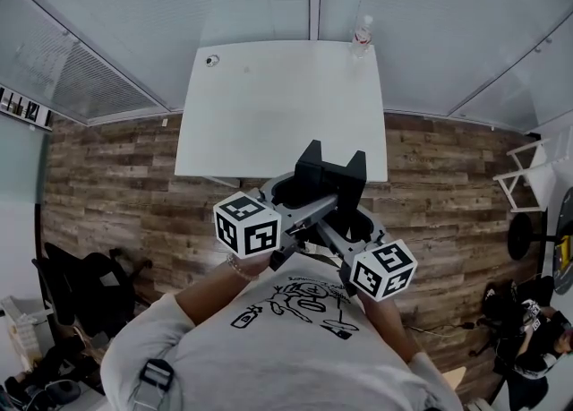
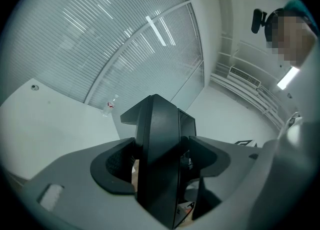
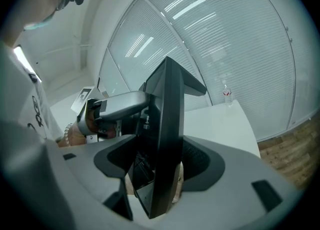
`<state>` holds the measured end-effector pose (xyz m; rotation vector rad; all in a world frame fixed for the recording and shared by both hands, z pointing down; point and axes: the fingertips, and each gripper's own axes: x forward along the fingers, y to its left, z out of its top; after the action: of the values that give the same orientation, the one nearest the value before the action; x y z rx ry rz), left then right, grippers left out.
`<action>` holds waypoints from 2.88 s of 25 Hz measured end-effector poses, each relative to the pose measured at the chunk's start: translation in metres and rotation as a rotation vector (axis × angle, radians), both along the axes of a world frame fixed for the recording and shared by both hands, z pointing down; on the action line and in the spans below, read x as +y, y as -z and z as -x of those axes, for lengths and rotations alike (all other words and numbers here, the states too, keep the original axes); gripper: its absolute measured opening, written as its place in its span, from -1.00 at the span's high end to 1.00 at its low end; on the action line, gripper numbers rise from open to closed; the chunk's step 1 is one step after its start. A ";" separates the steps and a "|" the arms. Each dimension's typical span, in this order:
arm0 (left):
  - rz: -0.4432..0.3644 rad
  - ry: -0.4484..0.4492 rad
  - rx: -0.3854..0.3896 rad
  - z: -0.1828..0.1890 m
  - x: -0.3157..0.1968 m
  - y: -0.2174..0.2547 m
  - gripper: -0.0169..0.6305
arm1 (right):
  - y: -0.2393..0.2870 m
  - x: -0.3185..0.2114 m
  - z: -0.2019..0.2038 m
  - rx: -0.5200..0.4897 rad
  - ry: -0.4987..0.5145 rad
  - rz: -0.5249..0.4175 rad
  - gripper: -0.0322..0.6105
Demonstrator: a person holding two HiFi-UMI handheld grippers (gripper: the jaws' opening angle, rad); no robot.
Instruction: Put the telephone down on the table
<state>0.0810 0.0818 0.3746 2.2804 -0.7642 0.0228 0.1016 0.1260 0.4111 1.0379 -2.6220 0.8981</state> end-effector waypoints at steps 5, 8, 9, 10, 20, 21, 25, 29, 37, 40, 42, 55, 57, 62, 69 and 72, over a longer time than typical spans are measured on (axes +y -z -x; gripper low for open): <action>0.006 0.011 0.010 0.008 -0.034 0.000 -0.09 | 0.000 -0.035 0.007 0.010 0.012 0.005 0.09; 0.001 0.018 0.010 0.019 -0.061 0.001 -0.09 | 0.002 -0.062 0.017 0.010 0.018 0.003 0.09; 0.000 0.021 0.010 0.023 -0.071 0.002 -0.09 | 0.002 -0.071 0.022 0.009 0.020 0.002 0.09; -0.001 0.025 0.009 0.028 -0.080 0.002 -0.09 | 0.003 -0.081 0.026 0.009 0.024 0.001 0.09; -0.022 0.039 0.016 0.076 -0.164 0.013 -0.09 | 0.013 -0.166 0.074 0.014 0.039 -0.017 0.09; -0.023 0.039 0.017 0.080 -0.170 0.013 -0.09 | 0.013 -0.172 0.078 0.016 0.039 -0.018 0.09; -0.027 0.041 0.022 0.099 -0.194 0.016 -0.09 | 0.015 -0.196 0.097 0.021 0.041 -0.019 0.09; -0.030 0.039 0.021 0.120 -0.213 0.016 -0.09 | 0.016 -0.215 0.117 0.019 0.042 -0.022 0.09; -0.015 0.044 0.022 0.133 -0.230 0.011 -0.09 | 0.011 -0.232 0.130 0.019 0.049 -0.005 0.09; -0.009 0.047 0.018 0.129 -0.232 0.009 -0.09 | 0.009 -0.235 0.127 0.017 0.052 0.007 0.09; -0.006 0.051 0.017 0.128 -0.233 0.008 -0.09 | 0.009 -0.235 0.125 0.016 0.057 0.009 0.09; 0.010 0.052 0.021 0.098 -0.246 0.005 -0.09 | 0.006 -0.248 0.095 0.025 0.064 0.030 0.10; 0.014 0.048 0.016 0.093 -0.246 0.003 -0.09 | 0.005 -0.247 0.090 0.023 0.061 0.038 0.09; 0.041 0.042 0.014 0.081 -0.247 -0.006 -0.09 | -0.004 -0.248 0.079 0.024 0.057 0.062 0.10; 0.087 0.028 0.005 0.071 -0.248 -0.027 -0.09 | -0.023 -0.247 0.070 0.026 0.055 0.114 0.10; 0.104 0.025 0.001 0.068 -0.245 -0.036 -0.09 | -0.032 -0.244 0.067 0.029 0.057 0.134 0.10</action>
<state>0.0127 -0.1634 0.4105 2.1721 -0.7734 0.0488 0.0348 -0.1183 0.4432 0.9317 -2.5151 1.0213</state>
